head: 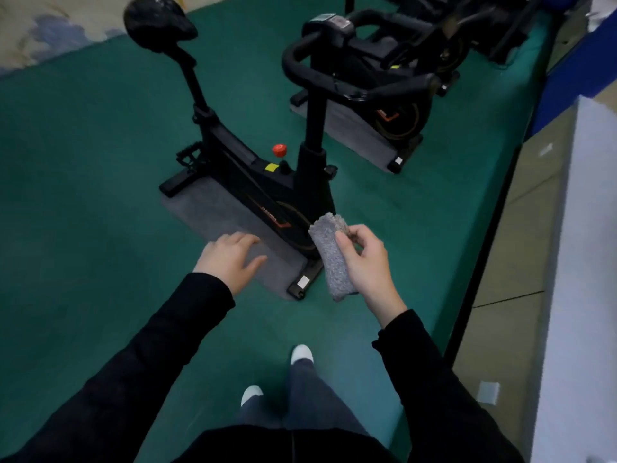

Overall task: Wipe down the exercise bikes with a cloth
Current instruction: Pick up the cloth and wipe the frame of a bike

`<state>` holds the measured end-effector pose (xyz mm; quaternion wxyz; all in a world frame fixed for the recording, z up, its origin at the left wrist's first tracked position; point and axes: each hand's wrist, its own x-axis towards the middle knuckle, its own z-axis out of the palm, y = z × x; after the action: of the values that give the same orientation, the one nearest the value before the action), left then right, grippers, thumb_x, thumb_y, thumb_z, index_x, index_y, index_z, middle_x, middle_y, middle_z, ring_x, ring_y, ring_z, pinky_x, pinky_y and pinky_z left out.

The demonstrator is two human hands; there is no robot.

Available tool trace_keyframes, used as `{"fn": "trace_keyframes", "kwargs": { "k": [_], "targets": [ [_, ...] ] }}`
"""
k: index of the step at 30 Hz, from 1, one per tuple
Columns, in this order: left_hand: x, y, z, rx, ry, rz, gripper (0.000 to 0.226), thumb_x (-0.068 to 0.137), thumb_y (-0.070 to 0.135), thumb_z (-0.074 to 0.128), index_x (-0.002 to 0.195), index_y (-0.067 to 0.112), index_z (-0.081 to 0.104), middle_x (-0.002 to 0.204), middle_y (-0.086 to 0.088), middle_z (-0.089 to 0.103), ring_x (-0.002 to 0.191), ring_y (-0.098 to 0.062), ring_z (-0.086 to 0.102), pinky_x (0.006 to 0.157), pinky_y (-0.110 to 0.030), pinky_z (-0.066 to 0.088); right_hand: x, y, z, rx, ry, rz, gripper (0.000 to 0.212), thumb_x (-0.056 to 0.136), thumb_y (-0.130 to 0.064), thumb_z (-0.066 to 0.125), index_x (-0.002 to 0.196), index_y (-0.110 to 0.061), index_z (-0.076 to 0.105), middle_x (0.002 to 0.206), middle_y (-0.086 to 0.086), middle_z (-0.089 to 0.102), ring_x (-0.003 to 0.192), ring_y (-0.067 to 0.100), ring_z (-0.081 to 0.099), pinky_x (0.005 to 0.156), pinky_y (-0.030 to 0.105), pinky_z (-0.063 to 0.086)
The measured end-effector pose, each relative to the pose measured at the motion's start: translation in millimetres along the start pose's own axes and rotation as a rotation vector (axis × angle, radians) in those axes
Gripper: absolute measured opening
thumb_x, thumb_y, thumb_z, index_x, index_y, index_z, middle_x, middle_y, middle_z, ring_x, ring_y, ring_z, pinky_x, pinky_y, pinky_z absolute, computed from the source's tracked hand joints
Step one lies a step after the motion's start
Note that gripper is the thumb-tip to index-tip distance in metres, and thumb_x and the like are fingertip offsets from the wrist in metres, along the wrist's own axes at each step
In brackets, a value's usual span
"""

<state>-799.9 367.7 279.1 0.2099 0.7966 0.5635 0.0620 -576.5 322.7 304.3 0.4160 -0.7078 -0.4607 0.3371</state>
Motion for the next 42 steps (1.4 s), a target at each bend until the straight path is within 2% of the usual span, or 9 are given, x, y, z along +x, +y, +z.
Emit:
{"fn": "trace_keyframes", "kwargs": {
  "k": [3, 6, 12, 17, 19, 27, 31, 37, 42],
  "targets": [
    [-1.5, -21.3, -0.6, -0.013, 0.016, -0.047, 0.044, 0.094, 0.041, 0.048, 0.129, 0.014, 0.050, 0.130, -0.003, 0.055, 0.121, -0.023, 0.046, 0.099, -0.036, 0.034, 14.1, -8.5, 19.5, -0.040, -0.019, -0.019, 0.008, 0.090, -0.023, 0.062, 0.085, -0.017, 0.063, 0.083, 0.004, 0.068, 0.083, 0.028, 0.065, 0.077, 0.043, 0.054],
    [9.4, -35.8, -4.9, -0.027, 0.031, -0.075, 0.042, 0.094, 0.039, 0.049, 0.128, 0.014, 0.052, 0.129, -0.005, 0.056, 0.120, -0.025, 0.047, 0.098, -0.037, 0.032, 32.6, -18.2, 39.3, -0.068, -0.042, -0.049, 0.004, 0.088, -0.022, 0.065, 0.083, -0.021, 0.065, 0.077, -0.008, 0.066, 0.077, 0.017, 0.064, 0.074, 0.032, 0.051],
    [55.1, -78.6, -28.0, -0.003, 0.050, -0.142, 0.038, 0.094, 0.037, 0.049, 0.123, 0.013, 0.055, 0.126, -0.005, 0.057, 0.120, -0.025, 0.048, 0.100, -0.038, 0.034, 91.1, -30.6, 82.3, -0.087, -0.094, -0.111, 0.011, 0.087, -0.026, 0.065, 0.083, -0.016, 0.065, 0.080, 0.008, 0.067, 0.076, 0.024, 0.059, 0.064, 0.024, 0.044],
    [88.5, -113.1, -52.5, 0.027, 0.036, -0.208, 0.040, 0.095, 0.038, 0.046, 0.127, 0.016, 0.052, 0.128, -0.003, 0.055, 0.122, -0.022, 0.046, 0.101, -0.036, 0.031, 139.2, -49.5, 117.1, -0.060, -0.146, -0.109, 0.012, 0.088, -0.028, 0.063, 0.081, -0.019, 0.062, 0.068, -0.009, 0.058, 0.058, -0.001, 0.046, 0.054, 0.008, 0.035],
    [99.9, -126.0, -62.9, 0.029, 0.050, -0.222, 0.040, 0.095, 0.038, 0.046, 0.128, 0.017, 0.051, 0.129, -0.002, 0.054, 0.123, -0.021, 0.045, 0.100, -0.035, 0.030, 154.4, -60.2, 131.0, -0.064, -0.158, -0.116, 0.012, 0.089, -0.029, 0.062, 0.082, -0.020, 0.062, 0.070, -0.010, 0.060, 0.058, -0.003, 0.049, 0.054, 0.006, 0.036],
    [140.4, -190.9, -105.2, 0.013, 0.065, -0.204, 0.039, 0.095, 0.038, 0.046, 0.128, 0.018, 0.051, 0.129, 0.000, 0.054, 0.120, -0.021, 0.047, 0.099, -0.035, 0.033, 193.3, -97.5, 193.1, -0.050, -0.150, -0.137, 0.013, 0.091, -0.034, 0.057, 0.083, -0.023, 0.058, 0.077, -0.003, 0.063, 0.067, 0.009, 0.057, 0.057, 0.016, 0.042],
    [165.2, -237.6, -129.0, 0.053, 0.037, -0.130, 0.040, 0.096, 0.039, 0.043, 0.130, 0.019, 0.049, 0.130, 0.002, 0.053, 0.119, -0.019, 0.048, 0.099, -0.033, 0.034, 199.4, -117.0, 245.6, 0.010, -0.103, -0.118, 0.015, 0.091, -0.033, 0.056, 0.079, -0.025, 0.054, 0.071, -0.010, 0.056, 0.058, 0.000, 0.045, 0.053, 0.011, 0.035],
    [201.9, -313.6, -172.9, 0.099, -0.031, 0.016, 0.040, 0.095, 0.039, 0.044, 0.129, 0.018, 0.050, 0.129, 0.002, 0.053, 0.118, -0.019, 0.049, 0.098, -0.035, 0.036, 206.5, -156.7, 329.1, 0.022, 0.047, -0.074, 0.014, 0.091, -0.029, 0.058, 0.080, -0.024, 0.053, 0.072, -0.011, 0.056, 0.062, -0.002, 0.047, 0.057, 0.009, 0.037],
    [237.1, -345.5, -198.2, 0.099, -0.096, 0.158, 0.041, 0.094, 0.040, 0.047, 0.128, 0.017, 0.051, 0.133, 0.001, 0.051, 0.120, -0.019, 0.047, 0.100, -0.037, 0.037, 207.9, -176.6, 352.7, 0.004, 0.199, 0.009, 0.011, 0.090, -0.032, 0.058, 0.084, -0.023, 0.056, 0.084, -0.008, 0.063, 0.073, 0.004, 0.056, 0.061, 0.012, 0.041]
  ]
}}
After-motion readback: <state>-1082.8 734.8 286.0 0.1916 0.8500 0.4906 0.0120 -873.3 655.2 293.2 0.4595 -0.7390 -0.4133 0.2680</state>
